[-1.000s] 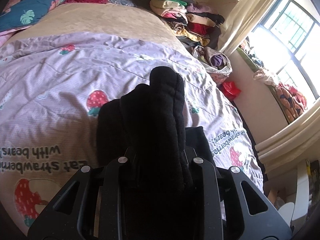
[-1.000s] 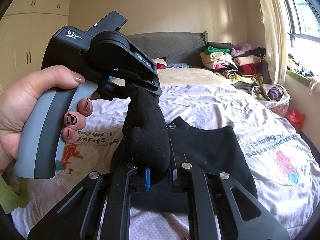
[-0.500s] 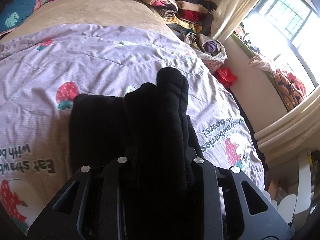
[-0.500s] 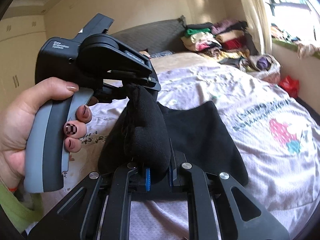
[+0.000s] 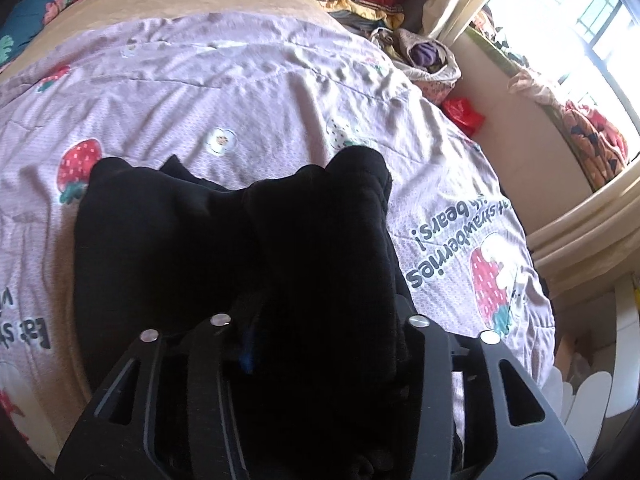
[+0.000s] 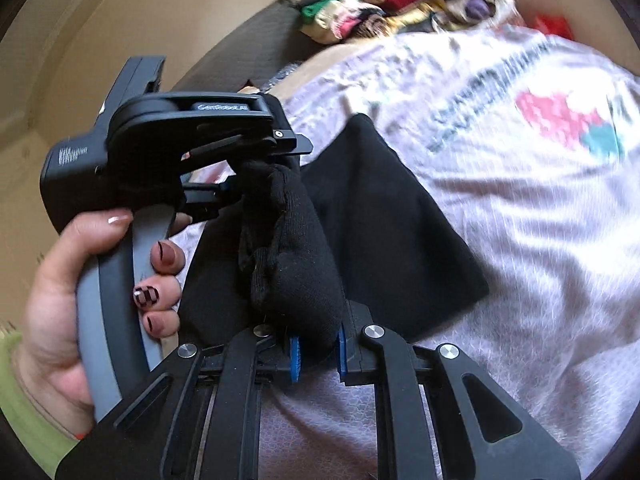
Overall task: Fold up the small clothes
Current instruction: 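Lift the folded black sweatshirt with both tools and carry it across the bedspread, then lower the sweatshirt onto the bedspread, opening the right tool then the left tool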
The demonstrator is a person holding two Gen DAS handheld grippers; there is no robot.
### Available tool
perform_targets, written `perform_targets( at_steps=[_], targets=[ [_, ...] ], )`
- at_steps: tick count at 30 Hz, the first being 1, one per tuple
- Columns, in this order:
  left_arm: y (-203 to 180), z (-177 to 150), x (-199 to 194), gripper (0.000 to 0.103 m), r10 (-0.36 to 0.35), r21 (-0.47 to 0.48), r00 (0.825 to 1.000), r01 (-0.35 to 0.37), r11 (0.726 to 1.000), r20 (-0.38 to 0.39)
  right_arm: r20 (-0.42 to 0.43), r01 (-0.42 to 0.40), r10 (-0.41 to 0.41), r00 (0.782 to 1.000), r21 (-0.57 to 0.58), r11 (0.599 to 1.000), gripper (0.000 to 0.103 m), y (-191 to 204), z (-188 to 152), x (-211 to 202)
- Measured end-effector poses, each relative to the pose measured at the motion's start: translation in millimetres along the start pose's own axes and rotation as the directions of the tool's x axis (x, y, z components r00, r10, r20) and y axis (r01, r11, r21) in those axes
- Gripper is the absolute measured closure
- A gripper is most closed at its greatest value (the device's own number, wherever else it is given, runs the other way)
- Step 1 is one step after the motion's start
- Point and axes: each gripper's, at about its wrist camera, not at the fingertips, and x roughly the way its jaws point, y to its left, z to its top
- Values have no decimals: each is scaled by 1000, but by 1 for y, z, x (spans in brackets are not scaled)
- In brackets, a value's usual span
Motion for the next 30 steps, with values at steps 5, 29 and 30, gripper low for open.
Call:
perform_targets(
  at_steps=[5,29,30],
  targets=[
    [-8,3,4,25,-81,-21,997,81,997,-3,7,11,-12,1000,72,997,90,-8,-4,-4],
    [67,-66,-50,19,126,18,984,-129,991,128,-109,245,-292,950,-319,915,52,35,111,59],
    [66,-68,-49,19,118,24,985,-122,992,124,-122,242,-296,947,-332,912,52,33,110,66]
  ],
)
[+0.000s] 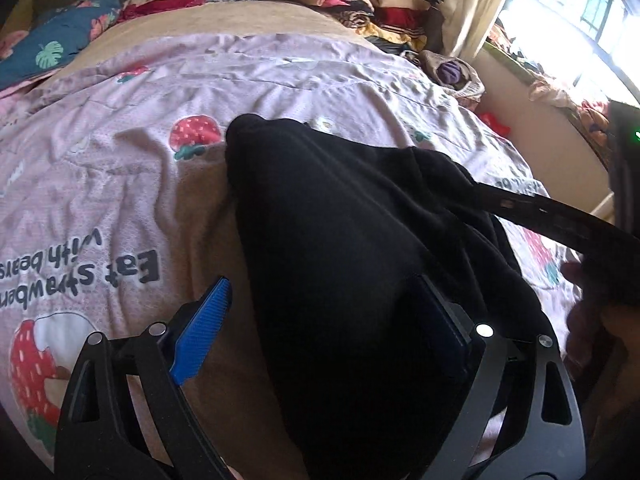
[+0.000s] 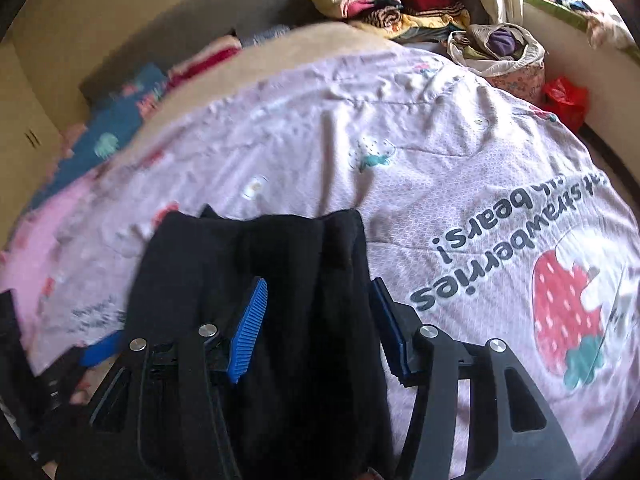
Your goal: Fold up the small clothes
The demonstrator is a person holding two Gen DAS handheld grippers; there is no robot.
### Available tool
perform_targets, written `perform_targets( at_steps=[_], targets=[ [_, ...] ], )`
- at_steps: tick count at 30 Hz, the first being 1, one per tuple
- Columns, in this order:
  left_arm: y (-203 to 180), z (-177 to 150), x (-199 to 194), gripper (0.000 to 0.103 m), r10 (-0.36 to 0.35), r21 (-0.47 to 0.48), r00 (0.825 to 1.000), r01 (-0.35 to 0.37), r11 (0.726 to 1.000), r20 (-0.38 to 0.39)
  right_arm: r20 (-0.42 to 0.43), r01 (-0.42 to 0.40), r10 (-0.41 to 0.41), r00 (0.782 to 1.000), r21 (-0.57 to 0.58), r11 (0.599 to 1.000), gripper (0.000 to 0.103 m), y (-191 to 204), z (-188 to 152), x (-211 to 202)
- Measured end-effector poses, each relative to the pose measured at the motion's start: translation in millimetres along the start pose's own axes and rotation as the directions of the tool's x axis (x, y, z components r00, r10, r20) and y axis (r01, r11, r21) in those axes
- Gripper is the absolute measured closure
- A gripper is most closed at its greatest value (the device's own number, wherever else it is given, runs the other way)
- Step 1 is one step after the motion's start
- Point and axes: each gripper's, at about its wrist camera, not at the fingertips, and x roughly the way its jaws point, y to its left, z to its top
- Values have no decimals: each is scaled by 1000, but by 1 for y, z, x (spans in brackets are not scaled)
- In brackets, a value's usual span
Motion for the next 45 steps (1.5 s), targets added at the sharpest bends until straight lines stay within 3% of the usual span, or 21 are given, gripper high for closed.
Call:
perform_targets(
  at_steps=[1,3,4,7,9,20,26,30,32,38,45],
  targets=[
    [-1,-1,0,19,-2,2,1000,2,1000,-3,-16,6,-6,1000,-15,1000,52,2,-1,4],
    [-5,-3,0,19,-9,9,1000,9,1000,-5,-4,-9,9,1000,-33,999,82,5,1,12],
    [-7,-5,0,19,-13,11,1000,13,1000,-9,12,-8,9,1000,-69,998,90,9,-1,10],
    [-12,-8,-1,18,-11,24,1000,12,1000,-13,85,6,7,996,-149,989,92,18,-1,-6],
    [-14,-8,-1,17,-13,30,1000,13,999,-12,110,3,13,994,-145,989,92,12,2,-13],
    [-23,-11,-2,16,-28,42,999,29,999,-30,76,58,-49,996,-118,991,90,-12,-13,12],
    [-22,-14,-6,16,-30,34,999,31,999,-37,91,95,-88,992,-73,993,64,-20,-19,-1],
    [-22,-16,-13,16,-28,30,999,29,999,-34,104,111,-106,989,-45,993,53,-26,-28,-19],
    [-23,-19,-18,16,-27,31,999,28,999,-30,122,102,-97,988,-35,994,37,-27,-34,-33],
    [-25,-25,-36,10,-19,36,1000,20,999,-13,204,108,-97,974,-44,993,9,-19,-56,-78],
    [-22,-37,-64,10,12,35,1000,-12,999,18,275,109,-90,957,-56,992,5,-10,-89,-125]
  ],
)
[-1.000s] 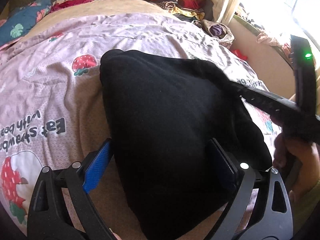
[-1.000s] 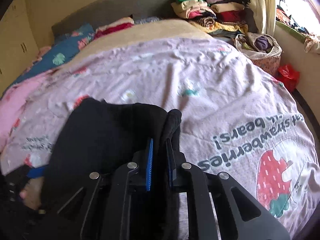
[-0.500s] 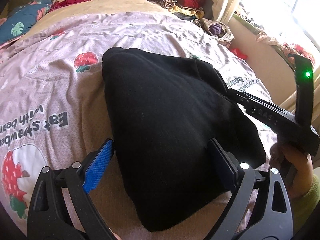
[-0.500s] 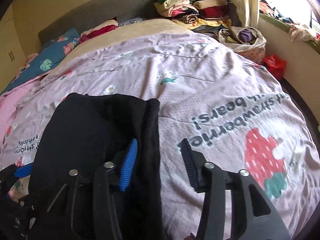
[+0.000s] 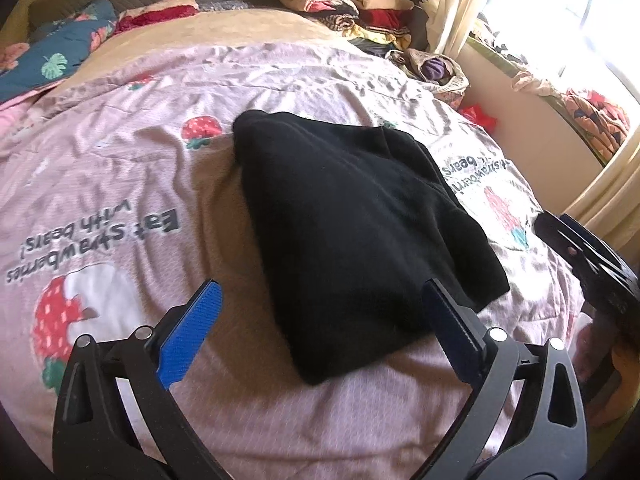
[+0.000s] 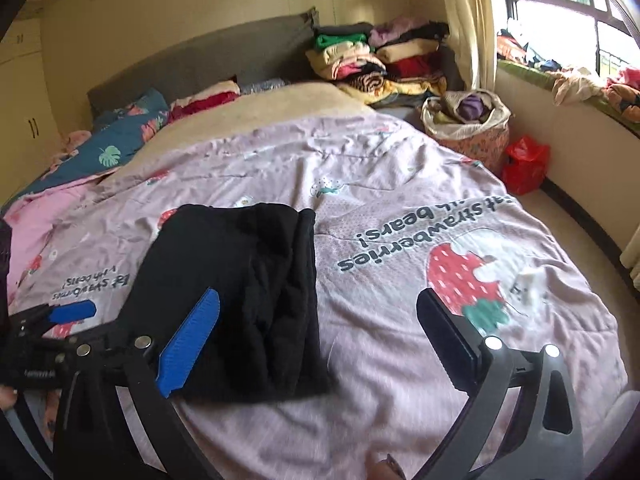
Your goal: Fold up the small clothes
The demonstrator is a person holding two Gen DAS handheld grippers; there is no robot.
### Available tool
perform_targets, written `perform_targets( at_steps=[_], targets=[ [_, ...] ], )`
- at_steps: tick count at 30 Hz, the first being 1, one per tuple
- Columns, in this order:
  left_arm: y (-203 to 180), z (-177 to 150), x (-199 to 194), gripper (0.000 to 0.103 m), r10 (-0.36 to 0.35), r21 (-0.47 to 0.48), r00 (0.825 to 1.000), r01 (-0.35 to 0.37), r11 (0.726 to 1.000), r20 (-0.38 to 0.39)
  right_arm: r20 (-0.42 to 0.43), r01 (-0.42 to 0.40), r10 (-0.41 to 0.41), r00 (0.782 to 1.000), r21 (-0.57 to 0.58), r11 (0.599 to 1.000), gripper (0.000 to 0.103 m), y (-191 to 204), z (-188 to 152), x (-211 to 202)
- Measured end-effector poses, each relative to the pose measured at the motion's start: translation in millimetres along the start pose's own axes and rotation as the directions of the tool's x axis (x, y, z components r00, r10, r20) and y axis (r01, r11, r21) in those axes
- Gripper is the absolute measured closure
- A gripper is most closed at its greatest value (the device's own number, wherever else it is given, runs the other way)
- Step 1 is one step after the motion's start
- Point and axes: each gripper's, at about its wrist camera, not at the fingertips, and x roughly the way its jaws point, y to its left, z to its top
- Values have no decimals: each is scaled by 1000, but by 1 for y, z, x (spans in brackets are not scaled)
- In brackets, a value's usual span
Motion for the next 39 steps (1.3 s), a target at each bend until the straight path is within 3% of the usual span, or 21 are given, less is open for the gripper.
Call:
perform_targets(
  at_steps=[9,20,27,39],
  targets=[
    [10,-35,-37,10,5,-8,999,-5,1000,42,12,-26,26,1000,-27,999,5,18,-32,-46],
    [32,-75,-62,10,28,-41,995,-24,999,98,39,-3,6,999,-74,997,5,45,-74,-74],
    [36,-102,-74,10,18,-41,993,-13,999,115,40,2,2,999,-89,996,5,59,-105,-81],
    [29,-119,-71,10,1,-15,995,1,1000,98,-20,39,-41,999,-102,994,4,57,-132,-70]
  ],
)
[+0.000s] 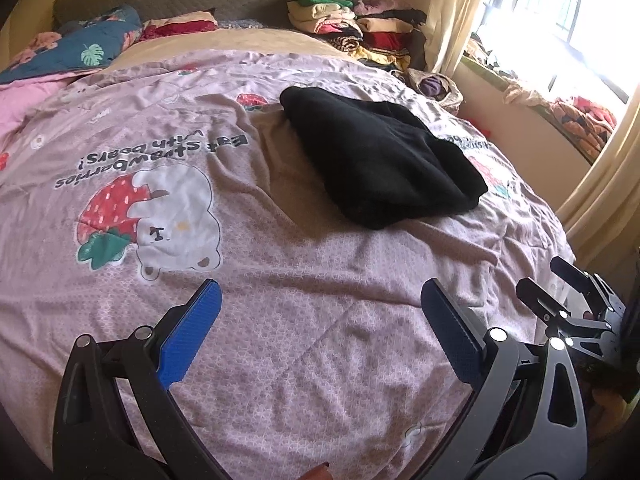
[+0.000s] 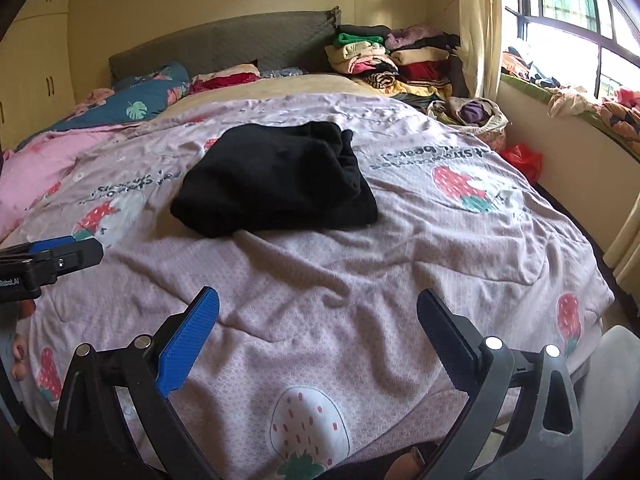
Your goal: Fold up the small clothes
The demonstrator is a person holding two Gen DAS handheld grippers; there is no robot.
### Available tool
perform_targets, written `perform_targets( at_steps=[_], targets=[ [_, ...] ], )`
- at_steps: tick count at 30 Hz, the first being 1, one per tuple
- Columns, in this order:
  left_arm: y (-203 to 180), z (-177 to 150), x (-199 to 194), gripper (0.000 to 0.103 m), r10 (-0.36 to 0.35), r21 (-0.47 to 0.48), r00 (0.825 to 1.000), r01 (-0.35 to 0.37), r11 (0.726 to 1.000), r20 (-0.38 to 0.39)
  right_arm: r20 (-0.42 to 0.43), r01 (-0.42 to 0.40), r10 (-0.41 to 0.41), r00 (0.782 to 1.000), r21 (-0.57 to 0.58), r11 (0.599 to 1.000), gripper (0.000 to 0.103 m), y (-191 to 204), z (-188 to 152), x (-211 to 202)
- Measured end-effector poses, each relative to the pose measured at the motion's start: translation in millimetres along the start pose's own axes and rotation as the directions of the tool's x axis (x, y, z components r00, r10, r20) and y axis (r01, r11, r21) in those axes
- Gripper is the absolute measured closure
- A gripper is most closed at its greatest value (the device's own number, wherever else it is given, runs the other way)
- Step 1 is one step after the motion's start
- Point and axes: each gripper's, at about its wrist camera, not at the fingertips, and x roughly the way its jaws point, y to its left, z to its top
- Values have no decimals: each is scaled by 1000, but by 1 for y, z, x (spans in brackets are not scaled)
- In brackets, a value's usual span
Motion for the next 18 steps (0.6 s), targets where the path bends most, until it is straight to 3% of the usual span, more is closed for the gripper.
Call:
perform_targets(
  at_steps=[18],
  targets=[
    [7,-1,5,10,41,-18,999,-41,999,-29,-18,10,-10,1000,7,1000,4,-2,0,5]
  ],
)
